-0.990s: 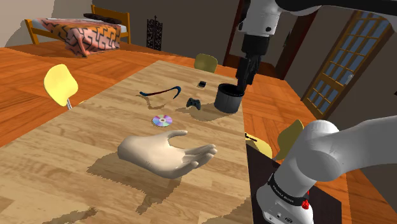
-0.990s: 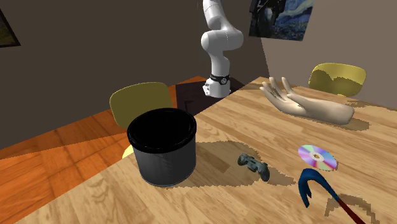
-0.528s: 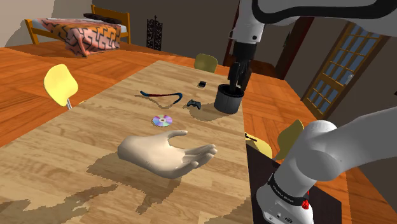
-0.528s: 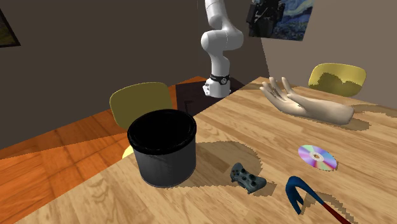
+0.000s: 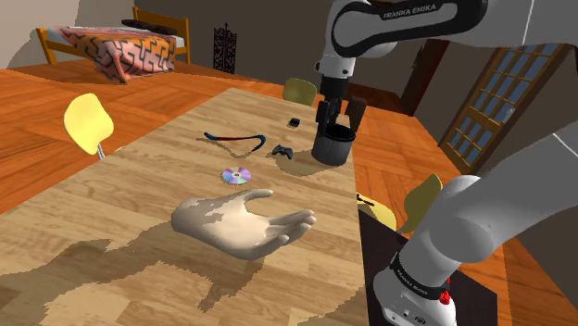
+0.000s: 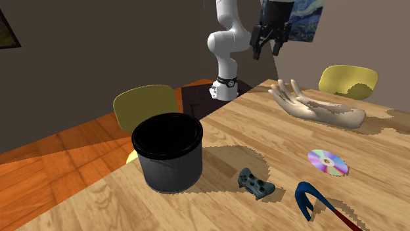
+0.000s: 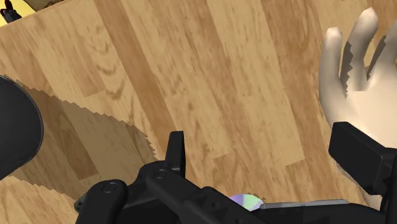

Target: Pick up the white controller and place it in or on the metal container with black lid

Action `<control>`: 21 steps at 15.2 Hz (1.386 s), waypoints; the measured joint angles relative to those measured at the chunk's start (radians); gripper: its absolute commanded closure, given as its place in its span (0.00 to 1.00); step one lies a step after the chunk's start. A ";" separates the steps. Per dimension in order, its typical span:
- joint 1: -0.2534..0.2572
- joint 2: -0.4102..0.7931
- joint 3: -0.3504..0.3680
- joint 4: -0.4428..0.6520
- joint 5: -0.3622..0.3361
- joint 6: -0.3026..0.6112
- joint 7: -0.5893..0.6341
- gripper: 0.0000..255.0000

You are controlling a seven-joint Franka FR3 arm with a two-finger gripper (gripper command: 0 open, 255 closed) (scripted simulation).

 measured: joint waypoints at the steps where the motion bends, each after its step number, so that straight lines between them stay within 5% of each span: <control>1: -0.004 0.027 -0.013 0.006 -0.004 0.019 -0.023 0.00; 14: -0.044 0.524 -0.101 0.318 0.051 0.172 -0.282 0.00; 21: -0.096 0.814 -0.099 0.592 0.104 0.168 -0.400 0.00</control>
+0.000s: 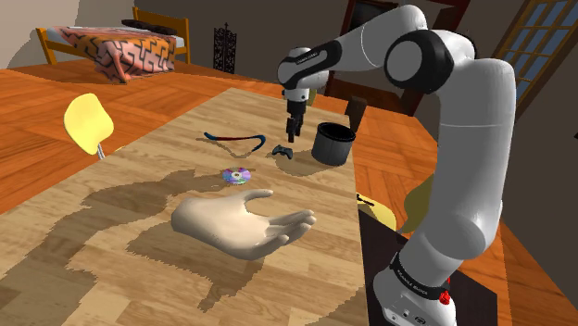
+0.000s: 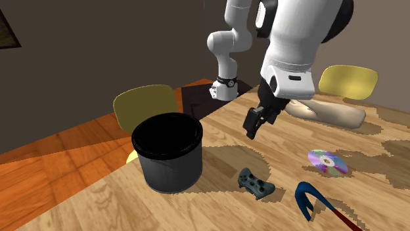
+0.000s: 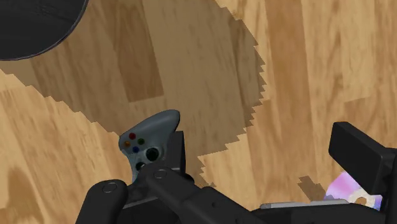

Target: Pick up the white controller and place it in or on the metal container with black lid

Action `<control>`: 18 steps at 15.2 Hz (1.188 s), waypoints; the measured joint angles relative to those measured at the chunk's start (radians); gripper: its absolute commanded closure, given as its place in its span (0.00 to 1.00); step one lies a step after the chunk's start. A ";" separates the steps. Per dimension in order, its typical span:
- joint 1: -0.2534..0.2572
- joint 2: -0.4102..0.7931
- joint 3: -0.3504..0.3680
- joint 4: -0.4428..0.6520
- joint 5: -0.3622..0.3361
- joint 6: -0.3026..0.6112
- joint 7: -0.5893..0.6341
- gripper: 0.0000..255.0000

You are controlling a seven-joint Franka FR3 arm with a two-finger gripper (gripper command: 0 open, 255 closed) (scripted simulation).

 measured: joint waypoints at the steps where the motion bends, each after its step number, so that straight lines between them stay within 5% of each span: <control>1: -0.007 0.038 0.003 0.042 0.005 -0.006 -0.012 0.00; 7: -0.053 0.279 0.022 0.327 0.032 -0.064 -0.067 0.00; 18: -0.054 0.313 0.027 0.282 0.038 0.015 -0.072 0.00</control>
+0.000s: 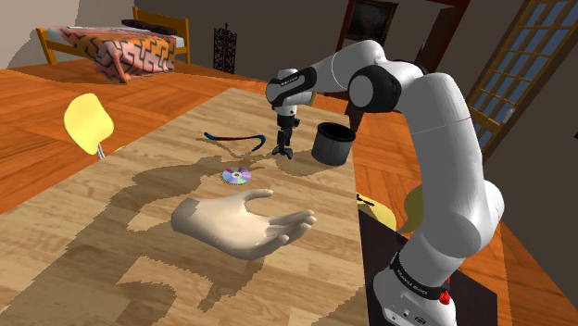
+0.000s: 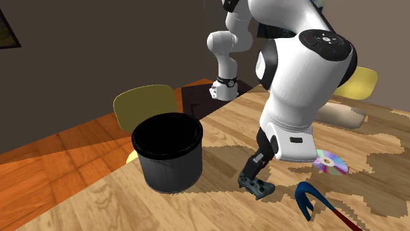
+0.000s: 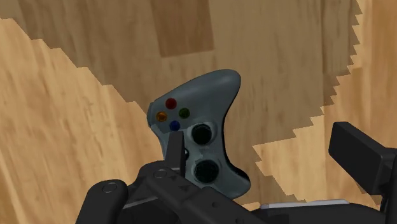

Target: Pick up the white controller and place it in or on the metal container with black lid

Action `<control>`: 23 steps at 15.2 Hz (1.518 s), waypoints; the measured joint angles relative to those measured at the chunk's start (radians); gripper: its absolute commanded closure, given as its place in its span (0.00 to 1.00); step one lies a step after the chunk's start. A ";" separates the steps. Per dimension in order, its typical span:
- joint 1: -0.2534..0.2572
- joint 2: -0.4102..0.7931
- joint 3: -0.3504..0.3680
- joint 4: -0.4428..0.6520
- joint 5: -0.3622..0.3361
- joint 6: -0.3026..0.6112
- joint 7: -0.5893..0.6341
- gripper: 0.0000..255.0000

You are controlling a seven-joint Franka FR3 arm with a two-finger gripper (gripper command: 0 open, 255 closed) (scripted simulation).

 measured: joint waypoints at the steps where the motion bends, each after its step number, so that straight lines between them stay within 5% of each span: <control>1: 0.000 0.000 0.000 0.000 0.000 0.000 0.000 0.00; 2: 0.000 0.000 0.000 0.000 0.000 0.000 0.000 0.00; 3: 0.000 0.000 0.000 0.000 0.000 0.000 0.000 1.00; 12: 0.004 -0.006 0.000 0.003 -0.001 -0.002 0.006 1.00; 13: 0.004 -0.006 0.000 0.003 -0.001 -0.002 0.006 0.00; 19: -0.011 0.074 0.028 0.139 -0.092 0.022 -0.241 0.00; 23: -0.017 0.106 0.032 0.142 -0.102 0.061 -0.275 0.00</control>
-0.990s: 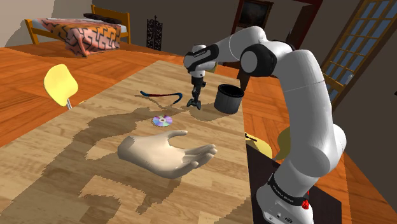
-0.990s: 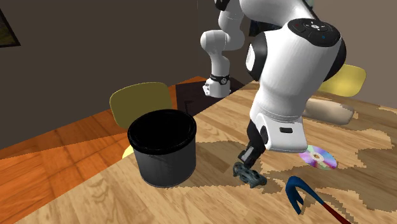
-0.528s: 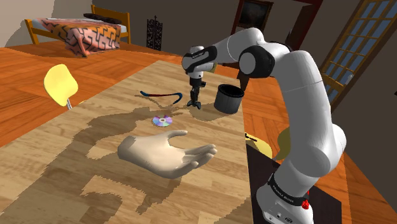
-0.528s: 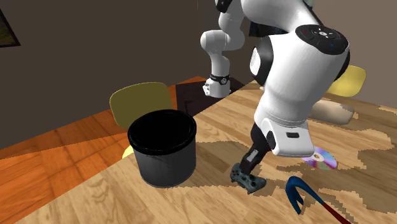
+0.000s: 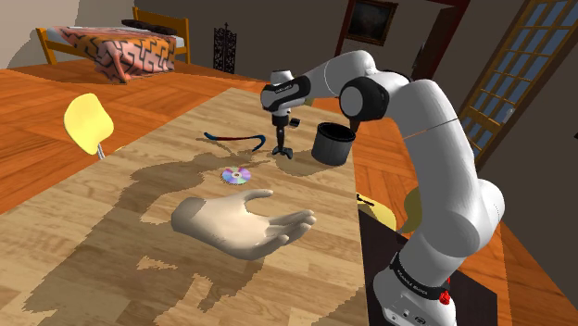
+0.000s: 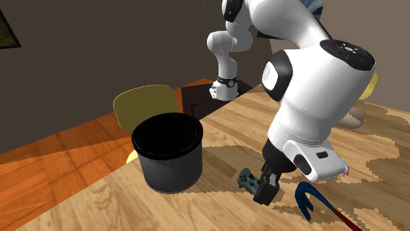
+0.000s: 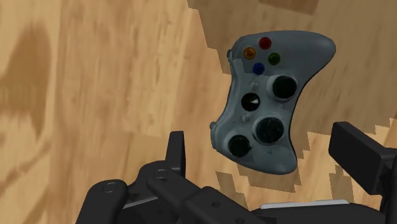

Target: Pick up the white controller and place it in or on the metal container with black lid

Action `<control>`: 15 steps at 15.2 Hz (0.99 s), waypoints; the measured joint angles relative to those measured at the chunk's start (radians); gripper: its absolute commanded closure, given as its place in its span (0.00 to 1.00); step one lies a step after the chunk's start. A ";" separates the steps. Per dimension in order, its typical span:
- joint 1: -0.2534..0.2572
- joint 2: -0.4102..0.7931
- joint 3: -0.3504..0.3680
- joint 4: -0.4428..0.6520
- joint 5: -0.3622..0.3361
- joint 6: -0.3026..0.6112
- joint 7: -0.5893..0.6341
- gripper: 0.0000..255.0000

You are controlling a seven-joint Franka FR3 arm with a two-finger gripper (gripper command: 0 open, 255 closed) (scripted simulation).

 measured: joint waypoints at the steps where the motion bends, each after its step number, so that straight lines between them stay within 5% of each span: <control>1: -0.002 0.004 0.000 -0.006 0.000 0.011 -0.002 0.00; 9: -0.003 0.016 0.001 -0.020 0.000 0.037 -0.003 0.00; 10: -0.003 0.016 0.001 -0.020 0.000 0.037 -0.003 1.00; 15: -0.003 0.016 0.001 -0.020 0.000 0.037 -0.003 1.00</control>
